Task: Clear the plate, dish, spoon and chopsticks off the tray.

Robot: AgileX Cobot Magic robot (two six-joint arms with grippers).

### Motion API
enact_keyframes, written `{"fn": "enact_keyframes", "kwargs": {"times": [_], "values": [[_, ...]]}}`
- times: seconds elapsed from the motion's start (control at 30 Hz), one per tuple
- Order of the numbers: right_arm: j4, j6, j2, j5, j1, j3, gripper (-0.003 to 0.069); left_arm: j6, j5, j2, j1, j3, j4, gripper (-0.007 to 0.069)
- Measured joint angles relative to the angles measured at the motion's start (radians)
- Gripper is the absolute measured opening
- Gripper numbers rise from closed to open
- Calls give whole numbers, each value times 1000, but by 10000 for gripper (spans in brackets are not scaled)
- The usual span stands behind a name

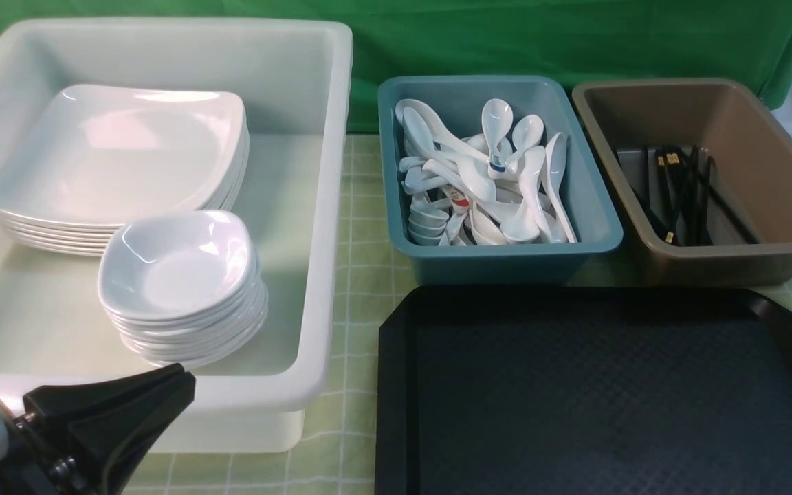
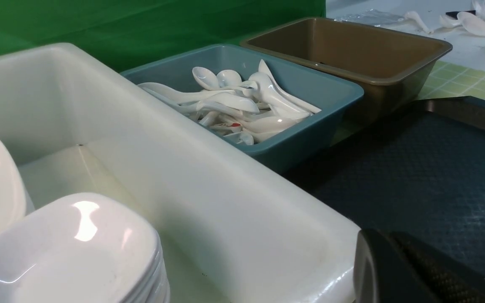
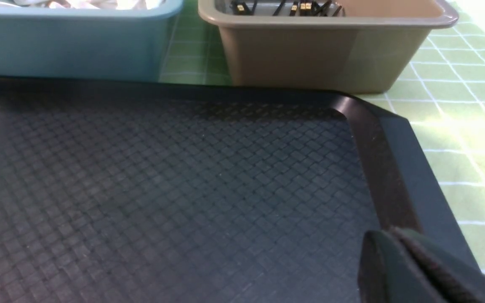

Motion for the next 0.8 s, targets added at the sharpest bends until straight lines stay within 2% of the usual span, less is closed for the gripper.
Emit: {"fn": "enact_keyframes", "kwargs": {"times": [0.3, 0.43, 0.47, 0.5, 0.53, 0.6, 0.67, 0.8], "values": [[-1, 0, 0, 0, 0, 0, 78, 10, -4, 0, 0, 0, 3, 12], [-1, 0, 0, 0, 0, 0, 91, 20, -78, -32, 31, 23, 11, 11], [-1, 0, 0, 0, 0, 0, 95, 21, -132, -82, 111, 48, 14, 4], [-1, 0, 0, 0, 0, 0, 95, 21, -132, -82, 111, 48, 14, 4], [-1, 0, 0, 0, 0, 0, 99, 17, -156, -152, 200, 73, 13, 2], [-1, 0, 0, -2, 0, 0, 101, 16, -159, -196, 273, 91, 10, 2], [-1, 0, 0, -3, 0, 0, 108, 4, -138, -315, 428, 148, 5, 2], [-1, 0, 0, -3, 0, 0, 114, -45, -15, -469, 605, 228, 3, 2]]}}
